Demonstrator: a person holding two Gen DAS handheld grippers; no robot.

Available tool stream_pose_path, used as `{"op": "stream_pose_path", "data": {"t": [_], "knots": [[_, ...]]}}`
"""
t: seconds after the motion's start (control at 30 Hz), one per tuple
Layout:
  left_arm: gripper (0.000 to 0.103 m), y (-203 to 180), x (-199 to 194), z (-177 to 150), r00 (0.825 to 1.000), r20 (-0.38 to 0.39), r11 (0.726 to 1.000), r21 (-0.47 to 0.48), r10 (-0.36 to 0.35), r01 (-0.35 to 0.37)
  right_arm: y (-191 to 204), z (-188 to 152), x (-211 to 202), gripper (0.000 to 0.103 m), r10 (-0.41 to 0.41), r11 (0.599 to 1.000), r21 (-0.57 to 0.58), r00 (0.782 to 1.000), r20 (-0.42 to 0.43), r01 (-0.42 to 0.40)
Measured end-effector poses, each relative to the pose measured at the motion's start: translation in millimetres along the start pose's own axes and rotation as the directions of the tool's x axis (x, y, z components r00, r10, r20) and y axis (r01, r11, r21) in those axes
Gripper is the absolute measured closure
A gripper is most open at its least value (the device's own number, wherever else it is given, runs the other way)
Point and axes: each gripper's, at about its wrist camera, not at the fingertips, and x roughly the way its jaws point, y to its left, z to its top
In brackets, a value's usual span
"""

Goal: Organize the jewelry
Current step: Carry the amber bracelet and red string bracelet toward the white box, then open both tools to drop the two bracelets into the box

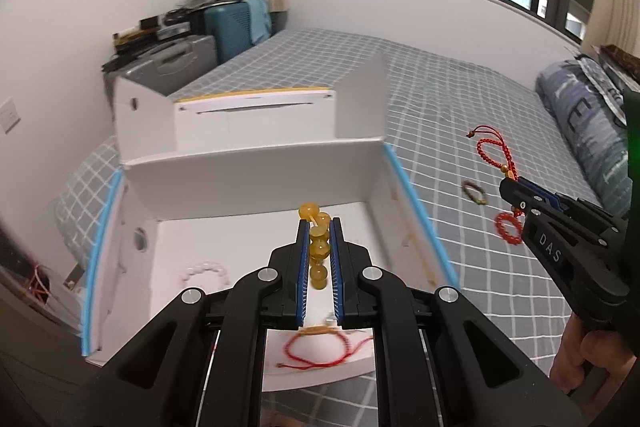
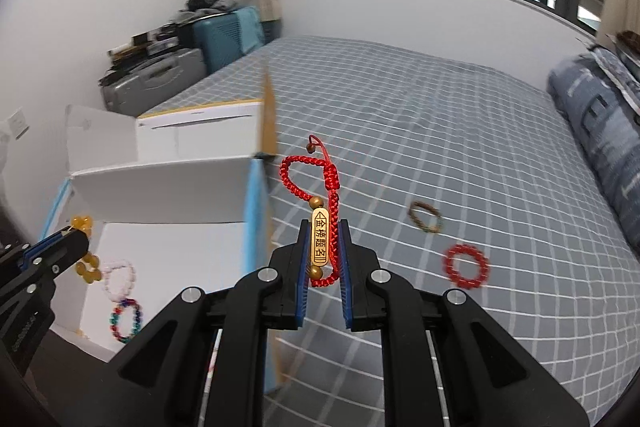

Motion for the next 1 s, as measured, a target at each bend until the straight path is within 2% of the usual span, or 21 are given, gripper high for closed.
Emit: {"op": "stream_pose_path", "data": {"t": [0.27, 0.47, 0.7, 0.83, 1.0], "knots": [[0.094, 40.4, -0.4, -3.6, 0.998, 0.0, 0.998, -0.039, 0.059, -0.059, 60.6, 0.1, 17.3, 0.091, 0.079, 0.994, -0.073, 0.997, -0.02, -0.081], [0.094, 66.4, 8.7, -8.2, 0.996, -0.019, 0.994, -0.061, 0.084, -0.085, 94.9, -9.6, 38.5, 0.091, 0.105, 0.987, -0.118, 0.993, -0.059, -0.112], [0.094, 85.3, 39.6, -17.8, 0.989, -0.104, 0.991, -0.08, 0.101, -0.11, 118.1, -20.8, 64.3, 0.091, 0.079, 0.983, -0.155, 0.985, -0.154, -0.103], [0.094, 94.4, 57.2, -22.1, 0.979, -0.177, 0.988, -0.092, 0.103, -0.121, 122.7, -28.9, 81.2, 0.091, 0.055, 0.983, -0.158, 0.967, -0.249, -0.097], [0.094, 100.0, 69.9, -27.6, 0.965, -0.243, 0.986, -0.107, 0.096, -0.125, 123.4, -38.7, 97.1, 0.091, 0.032, 0.984, -0.157, 0.946, -0.323, -0.087]]}}
